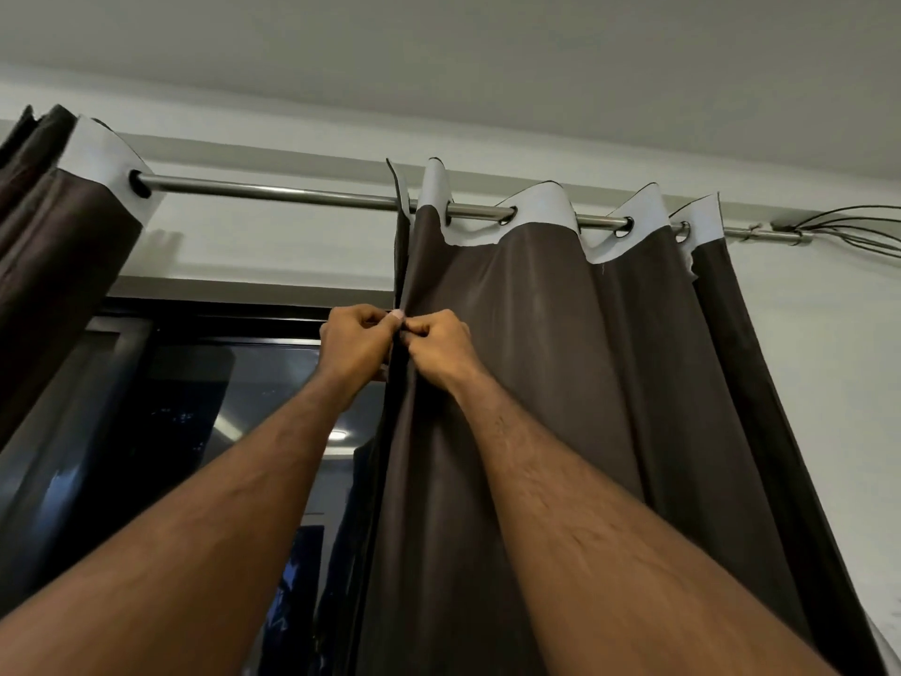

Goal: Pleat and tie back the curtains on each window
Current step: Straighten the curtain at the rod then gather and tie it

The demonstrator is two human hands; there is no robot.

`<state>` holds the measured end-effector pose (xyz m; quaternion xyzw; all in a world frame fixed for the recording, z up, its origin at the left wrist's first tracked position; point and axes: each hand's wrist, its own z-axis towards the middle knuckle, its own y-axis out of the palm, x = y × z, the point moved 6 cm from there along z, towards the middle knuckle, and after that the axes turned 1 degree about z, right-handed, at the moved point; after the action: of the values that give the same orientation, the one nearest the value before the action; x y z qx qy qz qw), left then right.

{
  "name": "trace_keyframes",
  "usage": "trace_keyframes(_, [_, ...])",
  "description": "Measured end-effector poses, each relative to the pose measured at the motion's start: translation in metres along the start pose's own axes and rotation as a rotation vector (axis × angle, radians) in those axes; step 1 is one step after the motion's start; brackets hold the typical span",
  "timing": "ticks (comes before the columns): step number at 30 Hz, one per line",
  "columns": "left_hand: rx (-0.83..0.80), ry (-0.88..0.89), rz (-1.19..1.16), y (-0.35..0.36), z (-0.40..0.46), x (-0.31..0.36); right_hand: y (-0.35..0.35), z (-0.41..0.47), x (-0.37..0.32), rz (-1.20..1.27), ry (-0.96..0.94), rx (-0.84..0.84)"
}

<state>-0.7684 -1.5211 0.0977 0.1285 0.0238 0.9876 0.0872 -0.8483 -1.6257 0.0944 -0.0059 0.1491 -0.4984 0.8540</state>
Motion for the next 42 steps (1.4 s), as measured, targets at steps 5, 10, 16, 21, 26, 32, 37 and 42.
trace_keyframes(5, [0.079, -0.013, 0.063, 0.01, 0.008, -0.003, -0.002, 0.0, 0.022, 0.013, 0.099, -0.207])
trace_keyframes(10, [0.132, -0.05, 0.114, 0.02, 0.015, -0.01, -0.058, -0.005, 0.026, -0.175, -0.006, 0.142])
trace_keyframes(16, [0.146, -0.023, 0.125, 0.024, 0.013, -0.014, -0.124, -0.015, 0.047, -0.608, 0.127, 0.515])
trace_keyframes(21, [0.155, -0.005, 0.171, 0.023, 0.012, -0.011, -0.126, -0.01, 0.07, -0.499, 0.26, 0.412])
trace_keyframes(26, [0.121, 0.025, 0.217, 0.023, 0.015, -0.007, -0.133, -0.009, 0.069, -0.559, 0.265, 0.503])
trace_keyframes(32, [0.089, 0.055, 0.244, 0.024, 0.019, -0.01, -0.141, -0.003, 0.061, -0.666, 0.308, 0.556])
trace_keyframes(37, [0.079, 0.077, 0.243, 0.023, 0.02, -0.009, -0.152, 0.0, 0.071, -0.53, 0.453, 0.484])
trace_keyframes(42, [0.079, 0.084, 0.23, 0.02, 0.02, -0.006, -0.153, -0.001, 0.075, -0.46, 0.358, 0.487])
